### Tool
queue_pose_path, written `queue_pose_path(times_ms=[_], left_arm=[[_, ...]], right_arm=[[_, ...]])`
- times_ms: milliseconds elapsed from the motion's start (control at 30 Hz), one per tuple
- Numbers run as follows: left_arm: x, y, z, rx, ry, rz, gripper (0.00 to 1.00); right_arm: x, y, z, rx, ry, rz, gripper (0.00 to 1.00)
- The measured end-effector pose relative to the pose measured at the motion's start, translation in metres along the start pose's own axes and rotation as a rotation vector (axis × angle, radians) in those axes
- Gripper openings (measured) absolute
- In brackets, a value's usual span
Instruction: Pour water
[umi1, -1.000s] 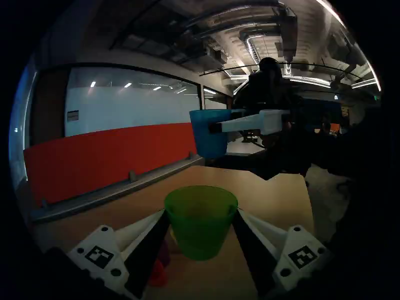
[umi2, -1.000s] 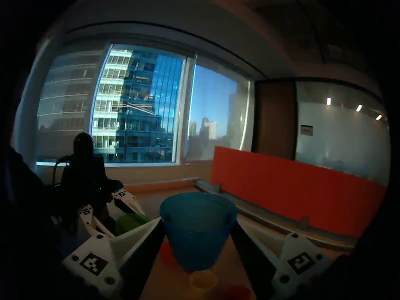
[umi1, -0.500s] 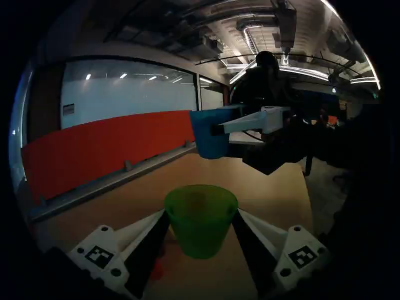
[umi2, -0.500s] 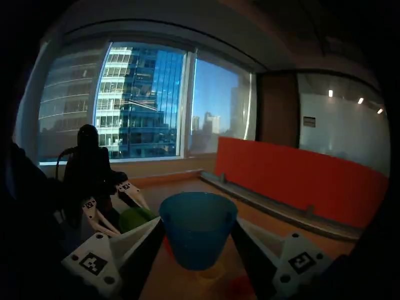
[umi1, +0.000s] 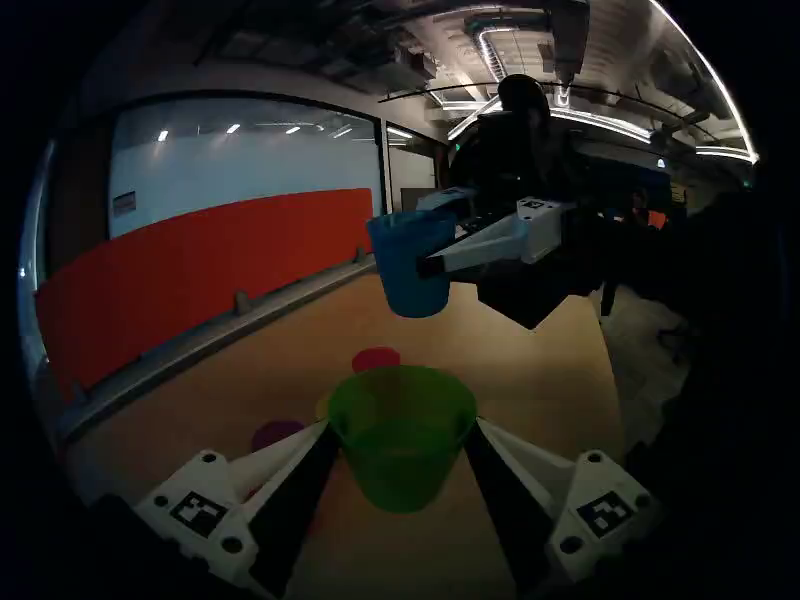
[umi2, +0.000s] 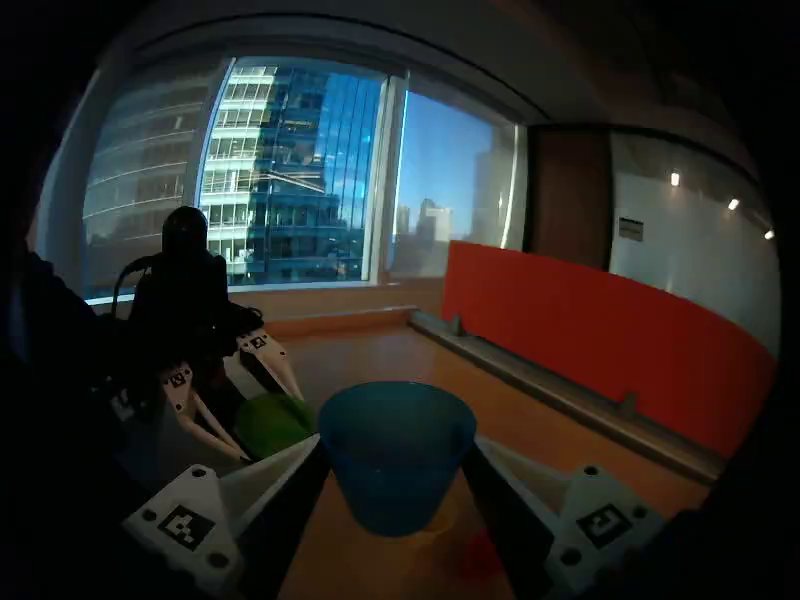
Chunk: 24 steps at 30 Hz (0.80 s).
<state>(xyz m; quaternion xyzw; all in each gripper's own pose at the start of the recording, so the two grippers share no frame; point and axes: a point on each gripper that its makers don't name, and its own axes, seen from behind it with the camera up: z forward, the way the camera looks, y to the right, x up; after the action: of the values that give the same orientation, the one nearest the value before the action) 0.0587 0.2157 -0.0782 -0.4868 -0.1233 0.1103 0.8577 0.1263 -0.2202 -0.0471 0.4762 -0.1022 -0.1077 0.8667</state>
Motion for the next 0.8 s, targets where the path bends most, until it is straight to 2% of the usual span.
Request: queue_pose_path(times_ms=[800], left_arm=[[-0.062,0.000,0.024,-0.054,-0.165,-0.021,0.85]], right_arm=[[-0.079,-0.007,0.023,0.066,-0.180,-0.022,0.90]])
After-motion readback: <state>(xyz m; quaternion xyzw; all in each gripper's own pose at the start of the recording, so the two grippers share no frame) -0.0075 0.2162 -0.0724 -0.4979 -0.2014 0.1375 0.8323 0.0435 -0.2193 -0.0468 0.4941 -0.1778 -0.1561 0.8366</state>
